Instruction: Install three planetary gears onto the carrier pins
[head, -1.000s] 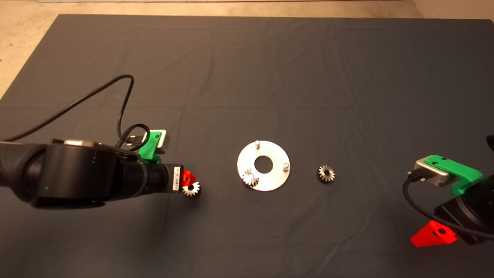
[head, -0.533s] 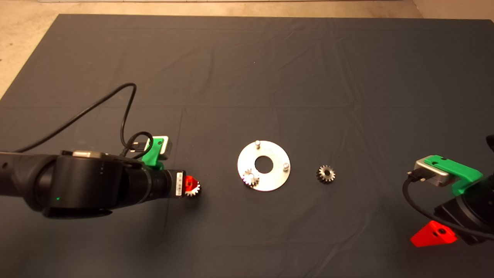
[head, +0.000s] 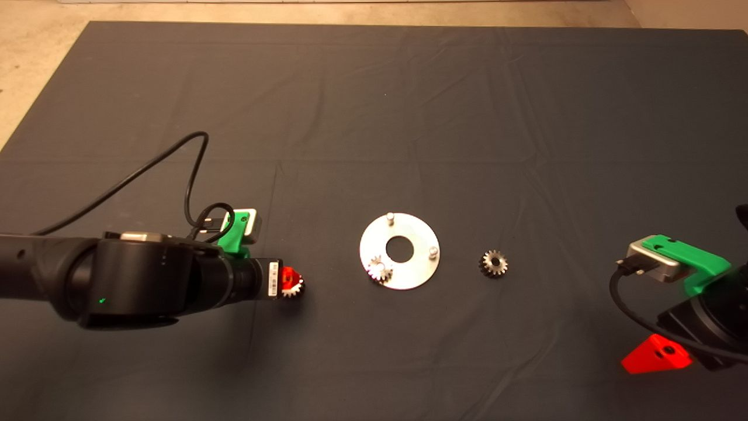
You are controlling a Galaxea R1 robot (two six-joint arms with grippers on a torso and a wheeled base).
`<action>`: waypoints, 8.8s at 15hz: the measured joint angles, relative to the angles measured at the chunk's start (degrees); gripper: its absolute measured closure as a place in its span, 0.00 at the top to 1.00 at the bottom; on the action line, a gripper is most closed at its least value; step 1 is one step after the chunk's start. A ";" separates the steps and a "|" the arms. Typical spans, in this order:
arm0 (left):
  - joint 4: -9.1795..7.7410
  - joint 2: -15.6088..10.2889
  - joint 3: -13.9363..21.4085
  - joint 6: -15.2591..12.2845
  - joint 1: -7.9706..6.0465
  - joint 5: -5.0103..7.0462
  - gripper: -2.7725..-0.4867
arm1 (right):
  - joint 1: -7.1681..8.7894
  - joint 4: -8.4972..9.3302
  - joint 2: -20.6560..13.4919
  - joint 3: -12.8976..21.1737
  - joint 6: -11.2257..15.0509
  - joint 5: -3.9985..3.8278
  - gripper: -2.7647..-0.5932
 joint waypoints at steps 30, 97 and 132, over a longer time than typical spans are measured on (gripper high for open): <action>2.12 3.52 -2.72 2.92 3.27 -2.88 0.63 | 0.00 0.00 -0.04 -0.02 0.00 0.05 0.99; -12.24 32.72 -25.66 15.38 -12.14 0.56 0.17 | -0.01 0.00 -0.06 -0.02 0.00 -0.04 0.99; -13.67 35.43 -31.44 17.93 -12.12 -2.45 0.17 | -0.02 0.00 -0.06 0.00 0.00 -0.04 0.99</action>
